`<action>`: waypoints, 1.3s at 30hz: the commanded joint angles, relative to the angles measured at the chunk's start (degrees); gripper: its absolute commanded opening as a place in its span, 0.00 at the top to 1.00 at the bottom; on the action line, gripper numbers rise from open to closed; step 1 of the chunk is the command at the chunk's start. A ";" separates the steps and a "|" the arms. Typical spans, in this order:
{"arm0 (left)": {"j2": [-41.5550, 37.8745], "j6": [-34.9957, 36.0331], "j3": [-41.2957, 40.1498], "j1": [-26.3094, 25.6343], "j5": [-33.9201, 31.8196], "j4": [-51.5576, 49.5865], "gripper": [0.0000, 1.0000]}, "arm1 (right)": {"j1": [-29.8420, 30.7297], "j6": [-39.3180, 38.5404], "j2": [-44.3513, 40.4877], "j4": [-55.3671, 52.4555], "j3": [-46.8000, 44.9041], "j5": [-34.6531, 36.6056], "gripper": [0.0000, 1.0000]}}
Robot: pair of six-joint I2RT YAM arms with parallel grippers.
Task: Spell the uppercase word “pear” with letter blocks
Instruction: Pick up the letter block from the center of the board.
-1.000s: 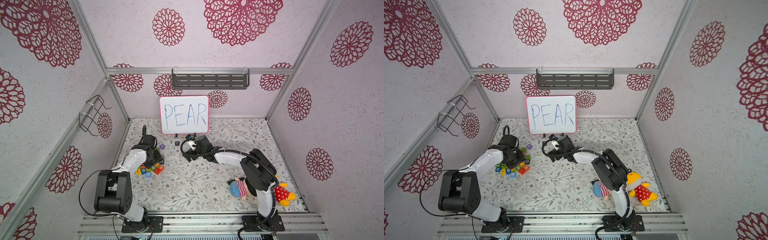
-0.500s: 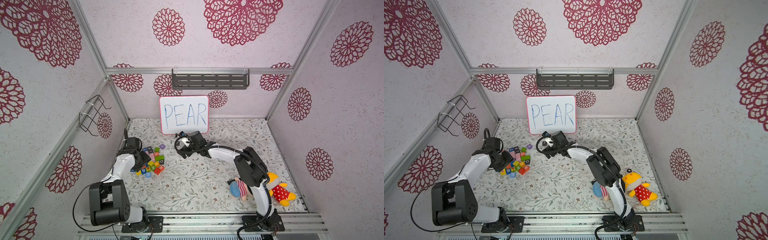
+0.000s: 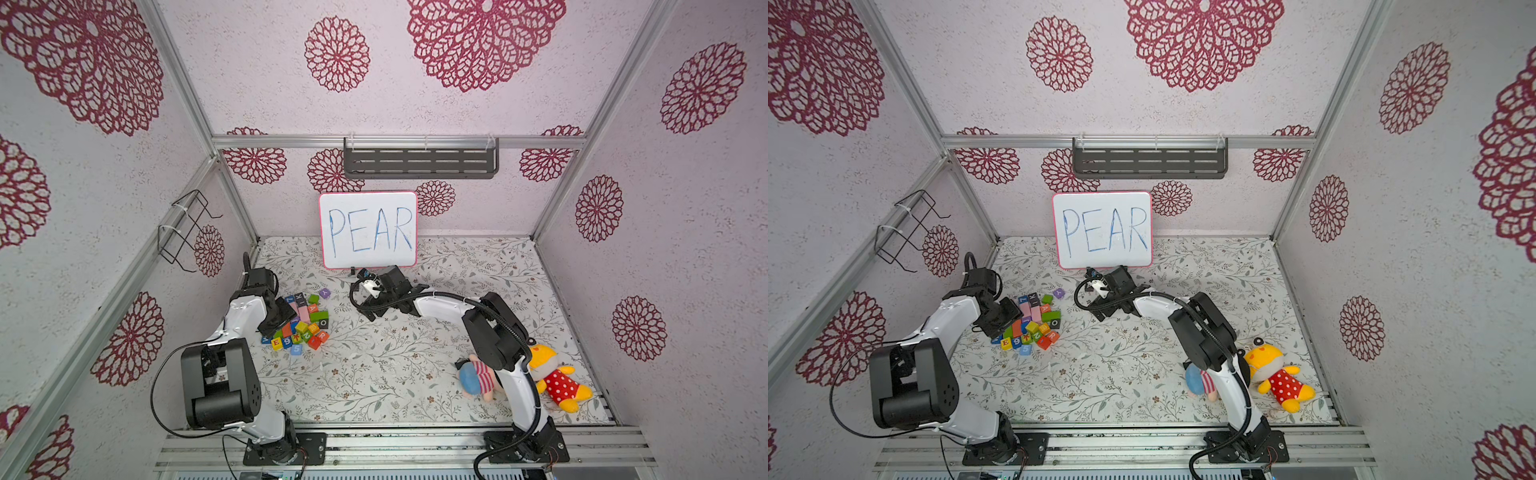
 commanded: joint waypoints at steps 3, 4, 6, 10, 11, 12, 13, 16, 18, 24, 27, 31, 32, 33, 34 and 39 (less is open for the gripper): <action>1.36 4.15 1.20 -0.01 1.61 -0.20 0.37 | -1.47 -0.22 0.15 0.32 2.96 -1.88 0.01; 1.45 4.56 1.28 0.02 1.47 -0.20 0.37 | -1.70 0.20 0.25 0.34 3.41 -2.49 0.01; 1.72 5.04 1.37 0.02 1.52 -0.16 0.37 | -2.23 1.28 0.92 0.73 4.56 -4.30 0.01; 3.42 5.69 2.22 0.02 2.24 -0.36 0.36 | -3.72 3.79 2.40 1.07 6.93 -8.48 0.01; 4.02 6.06 2.50 0.02 2.79 -0.28 0.37 | -4.31 4.77 2.62 1.43 7.18 -9.51 0.01; 4.42 6.14 2.66 0.01 3.30 -0.17 0.37 | -4.75 5.37 2.78 1.69 7.31 -10.14 0.01; 4.92 6.26 2.74 0.02 3.63 0.06 0.37 | -5.12 5.91 2.98 1.91 7.48 -10.21 0.01; 6.02 6.31 3.07 -0.06 4.73 0.98 0.37 | -6.04 6.73 3.27 2.18 7.70 -10.20 0.01; 6.78 6.27 3.28 -0.31 5.19 1.43 0.38 | -6.41 6.96 3.26 2.27 7.61 -10.30 0.01; 6.77 5.54 3.89 -0.87 1.80 -0.87 0.40 | -6.50 7.90 2.65 2.92 7.08 -11.54 0.01; 2.69 4.75 2.17 -0.52 -4.13 -1.94 0.40 | -6.42 8.36 2.42 3.45 6.98 -12.31 0.01; -1.52 0.98 -2.31 1.76 -8.45 0.42 0.43 | -6.09 8.58 1.60 3.80 6.38 -12.63 0.01; -1.89 -0.21 -3.63 2.48 -7.80 1.59 0.44 | -5.96 8.45 1.12 3.84 6.05 -12.38 0.01; -1.87 -1.18 -4.53 2.95 -6.88 2.60 0.45 | -5.76 8.26 0.71 3.94 5.72 -11.98 0.01; -1.48 -2.20 -5.31 3.31 -6.29 3.37 0.46 | -5.56 8.06 0.16 4.22 5.20 -11.53 0.01; 1.38 -3.70 -6.81 3.59 -4.90 4.29 0.51 | -4.12 7.48 -3.38 6.64 1.04 -9.17 0.01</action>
